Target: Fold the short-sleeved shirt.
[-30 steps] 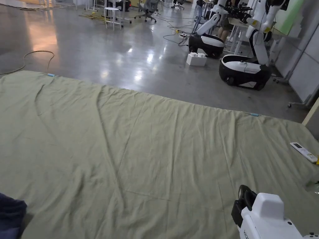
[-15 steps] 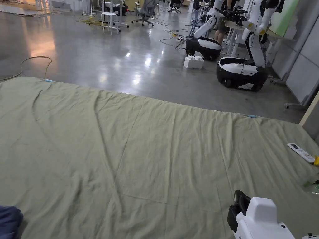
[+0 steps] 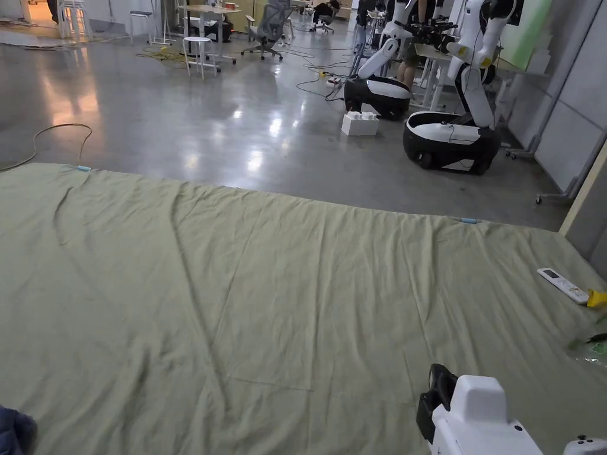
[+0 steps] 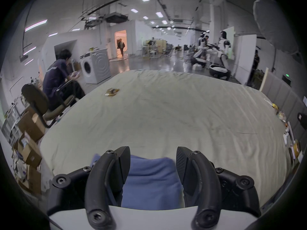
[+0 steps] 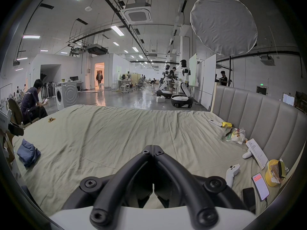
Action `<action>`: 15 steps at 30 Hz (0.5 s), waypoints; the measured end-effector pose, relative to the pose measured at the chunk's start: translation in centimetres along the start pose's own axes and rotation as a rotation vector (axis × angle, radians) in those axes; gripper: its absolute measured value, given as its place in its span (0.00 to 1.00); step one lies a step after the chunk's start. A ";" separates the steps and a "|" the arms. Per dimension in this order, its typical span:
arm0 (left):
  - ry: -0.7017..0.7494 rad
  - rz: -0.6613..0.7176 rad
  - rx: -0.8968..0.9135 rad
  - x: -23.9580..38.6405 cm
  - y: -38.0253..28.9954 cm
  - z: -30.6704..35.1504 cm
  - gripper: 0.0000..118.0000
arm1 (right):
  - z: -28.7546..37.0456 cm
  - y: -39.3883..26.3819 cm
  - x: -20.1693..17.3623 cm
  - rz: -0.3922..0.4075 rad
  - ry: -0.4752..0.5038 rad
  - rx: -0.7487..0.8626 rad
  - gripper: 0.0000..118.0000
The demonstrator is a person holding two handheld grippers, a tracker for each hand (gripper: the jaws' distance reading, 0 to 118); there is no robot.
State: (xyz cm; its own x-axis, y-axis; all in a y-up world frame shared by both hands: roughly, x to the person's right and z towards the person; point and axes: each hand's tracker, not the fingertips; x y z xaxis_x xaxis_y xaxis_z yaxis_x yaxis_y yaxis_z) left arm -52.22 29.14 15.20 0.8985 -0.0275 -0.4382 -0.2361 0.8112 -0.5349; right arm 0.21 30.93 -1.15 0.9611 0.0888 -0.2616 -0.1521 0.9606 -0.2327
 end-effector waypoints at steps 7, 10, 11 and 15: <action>-0.124 0.077 0.106 9.8 -1.0 0.1 0.50 | 0.1 -0.4 -0.4 -0.019 -0.001 0.002 0.00; -0.141 0.039 0.175 13.6 -0.2 0.8 0.49 | 0.0 -0.3 -0.6 -0.020 -0.007 0.014 0.00; -0.140 0.017 0.216 14.8 0.1 1.2 0.49 | 0.0 -0.2 -0.6 -0.022 -0.008 0.018 0.00; -0.095 0.001 0.304 18.1 1.1 1.3 0.44 | 0.0 0.2 -0.7 -0.031 -0.018 0.033 0.00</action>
State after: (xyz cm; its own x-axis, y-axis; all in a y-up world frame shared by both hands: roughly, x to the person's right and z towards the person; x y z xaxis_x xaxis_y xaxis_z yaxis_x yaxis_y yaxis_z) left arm -35.70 30.32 7.60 0.9324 0.0166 -0.3611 -0.1285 0.9489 -0.2883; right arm -0.54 31.10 -1.03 0.9692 0.0632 -0.2380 -0.1148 0.9710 -0.2097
